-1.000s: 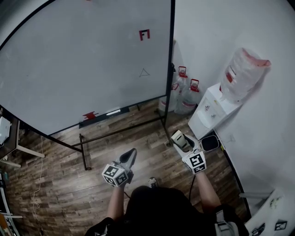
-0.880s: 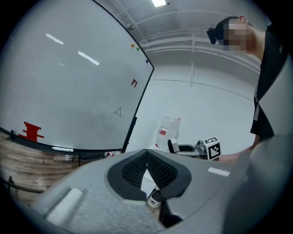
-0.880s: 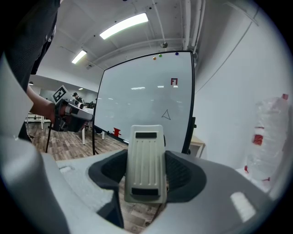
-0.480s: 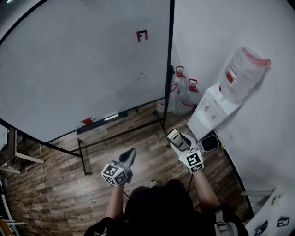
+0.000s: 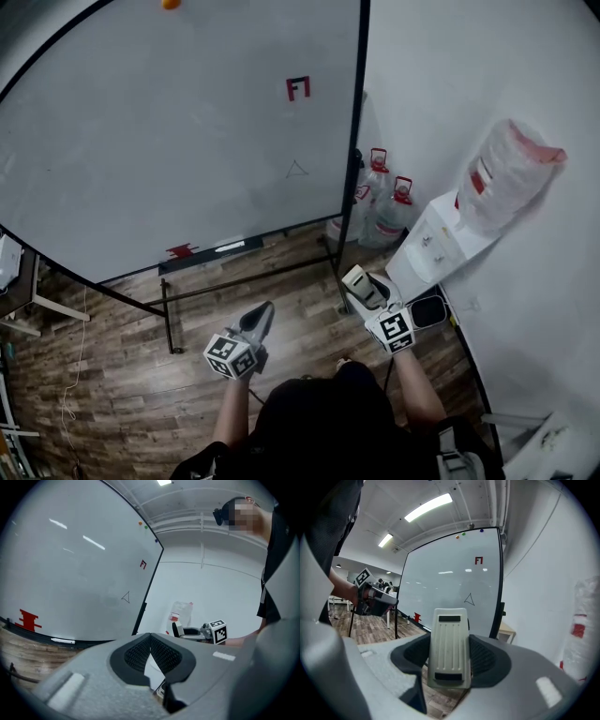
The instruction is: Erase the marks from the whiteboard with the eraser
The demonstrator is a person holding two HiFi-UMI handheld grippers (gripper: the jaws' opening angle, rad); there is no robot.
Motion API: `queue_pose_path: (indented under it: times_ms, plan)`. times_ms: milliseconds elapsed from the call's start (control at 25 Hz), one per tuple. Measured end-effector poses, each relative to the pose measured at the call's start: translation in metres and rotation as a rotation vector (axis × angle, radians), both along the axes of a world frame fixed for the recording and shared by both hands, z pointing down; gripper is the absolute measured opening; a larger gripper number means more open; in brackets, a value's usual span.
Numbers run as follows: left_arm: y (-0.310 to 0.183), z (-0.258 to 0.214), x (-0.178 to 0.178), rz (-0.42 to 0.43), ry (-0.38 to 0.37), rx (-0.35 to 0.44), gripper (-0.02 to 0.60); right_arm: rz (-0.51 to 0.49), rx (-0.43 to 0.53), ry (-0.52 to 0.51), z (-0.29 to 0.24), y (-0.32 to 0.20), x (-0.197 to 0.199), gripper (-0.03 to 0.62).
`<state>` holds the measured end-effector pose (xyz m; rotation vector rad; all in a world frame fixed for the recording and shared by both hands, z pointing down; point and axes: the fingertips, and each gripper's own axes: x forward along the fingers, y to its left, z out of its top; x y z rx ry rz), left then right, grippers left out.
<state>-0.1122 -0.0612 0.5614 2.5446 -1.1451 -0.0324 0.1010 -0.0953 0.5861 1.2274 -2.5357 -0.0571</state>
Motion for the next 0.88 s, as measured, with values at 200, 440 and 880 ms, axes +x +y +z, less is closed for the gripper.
queue_pose_path:
  times_ms: [200,440,880]
  plan:
    - [-0.015,-0.008,0.018,-0.043,-0.006,-0.003,0.011,-0.053,0.010,-0.008,-0.011,-0.028,0.011,0.257]
    - [-0.022,-0.011,0.048,-0.057,-0.059,0.002,0.011,-0.108,-0.003,-0.017,-0.007,-0.044,0.029,0.256]
    - [-0.009,-0.007,0.053,-0.173,-0.083,-0.023,0.011,-0.225,-0.018,-0.028,0.001,-0.056,0.028,0.258]
